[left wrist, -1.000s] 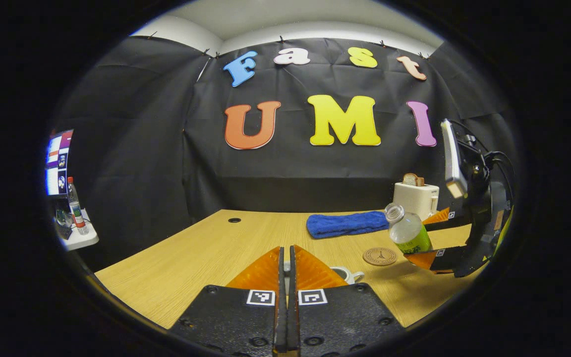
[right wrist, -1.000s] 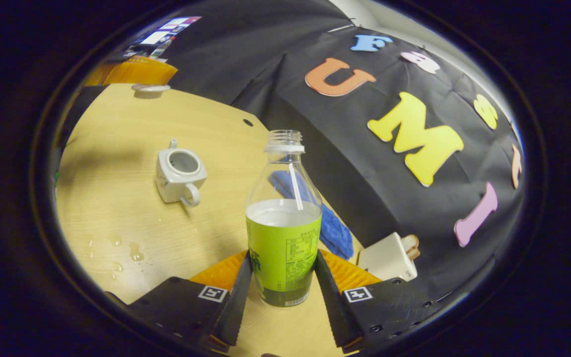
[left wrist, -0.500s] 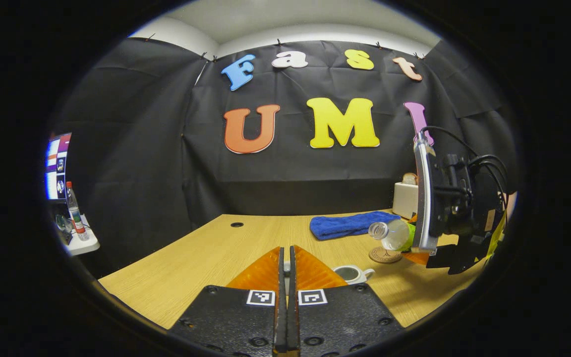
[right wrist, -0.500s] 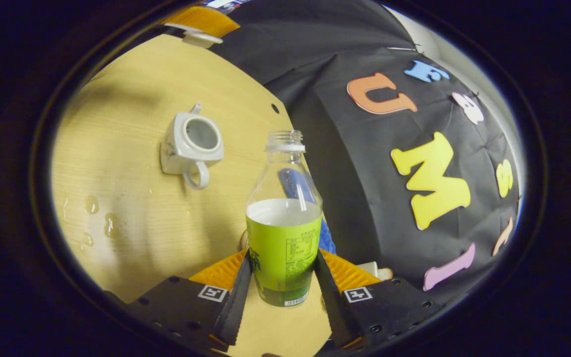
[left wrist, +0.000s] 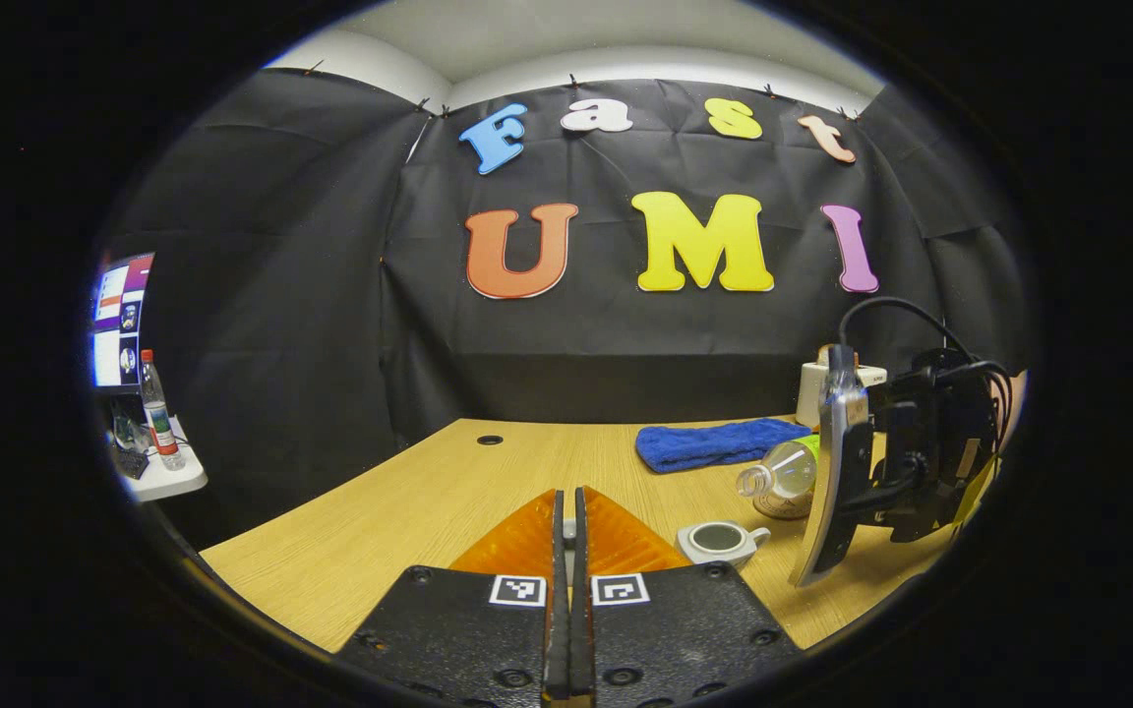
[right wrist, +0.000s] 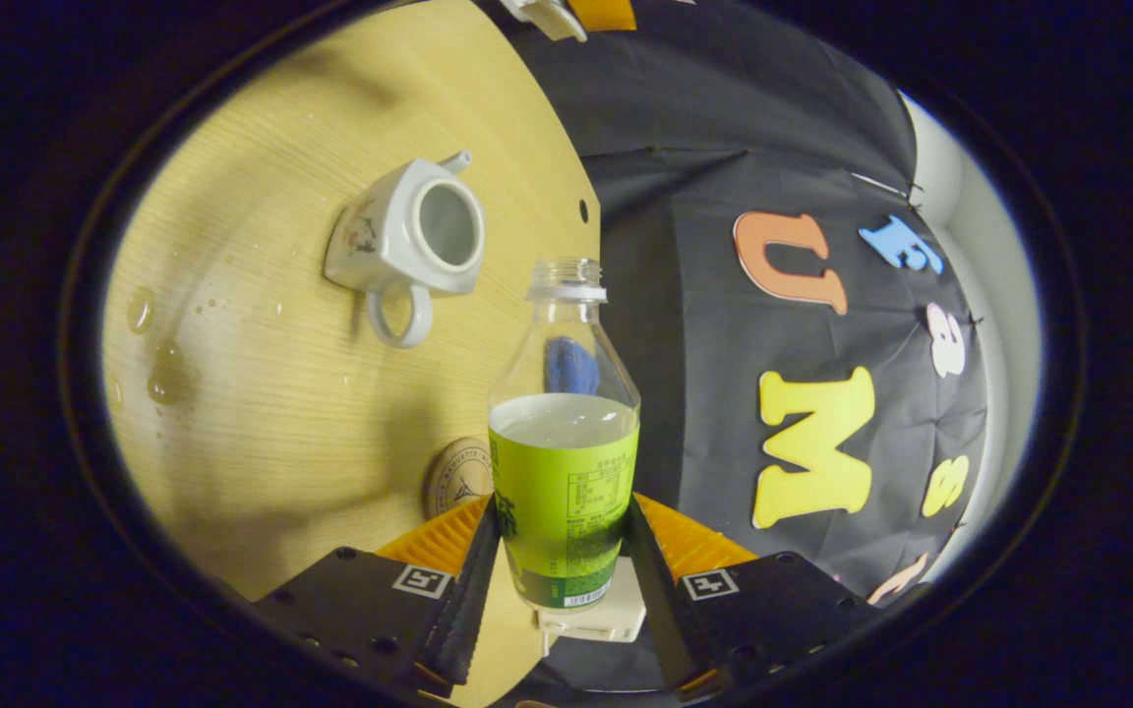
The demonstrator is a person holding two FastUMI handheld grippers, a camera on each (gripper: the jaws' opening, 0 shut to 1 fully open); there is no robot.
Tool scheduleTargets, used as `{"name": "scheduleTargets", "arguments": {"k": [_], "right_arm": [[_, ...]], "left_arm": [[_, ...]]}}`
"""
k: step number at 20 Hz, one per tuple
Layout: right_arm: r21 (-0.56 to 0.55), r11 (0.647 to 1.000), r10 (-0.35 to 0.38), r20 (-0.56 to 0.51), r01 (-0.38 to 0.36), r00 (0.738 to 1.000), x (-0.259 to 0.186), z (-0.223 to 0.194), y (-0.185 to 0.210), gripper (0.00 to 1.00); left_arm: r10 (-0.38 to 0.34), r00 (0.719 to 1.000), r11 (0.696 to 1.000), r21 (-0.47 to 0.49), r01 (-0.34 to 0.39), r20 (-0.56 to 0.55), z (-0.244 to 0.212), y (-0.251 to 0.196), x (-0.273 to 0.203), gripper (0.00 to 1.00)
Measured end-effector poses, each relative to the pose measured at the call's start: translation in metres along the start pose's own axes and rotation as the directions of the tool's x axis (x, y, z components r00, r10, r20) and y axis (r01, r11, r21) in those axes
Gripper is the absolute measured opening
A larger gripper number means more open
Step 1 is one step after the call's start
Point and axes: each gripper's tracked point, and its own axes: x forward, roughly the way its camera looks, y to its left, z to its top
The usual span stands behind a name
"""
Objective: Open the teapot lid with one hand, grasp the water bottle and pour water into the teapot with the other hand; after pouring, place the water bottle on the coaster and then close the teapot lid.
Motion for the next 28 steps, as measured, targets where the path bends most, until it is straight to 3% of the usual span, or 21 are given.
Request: {"name": "scheduleTargets", "arguments": {"k": [9, 17, 28], "right_arm": [[-0.165, 0.982, -0.082, 0.05, 0.089, 0.995, -0.003, 0.019, -0.011, 0.7], [-0.313, 0.937, -0.136, 0.08, 0.155, 0.987, 0.0, 0.026, -0.02, 0.7], [-0.431, 0.879, -0.172, 0.109, 0.202, 0.979, -0.005, 0.035, -0.032, 0.7]], "left_arm": [[0.002, 1.0, 1.0, 0.005, -0.002, 0.004, 0.001, 0.003, -0.001, 0.03], [0.0, 1.0, 1.0, 0.01, -0.001, 0.003, 0.0, 0.004, -0.001, 0.03], [-0.005, 1.0, 1.0, 0.009, 0.005, 0.004, 0.002, 0.003, -0.001, 0.03]]}}
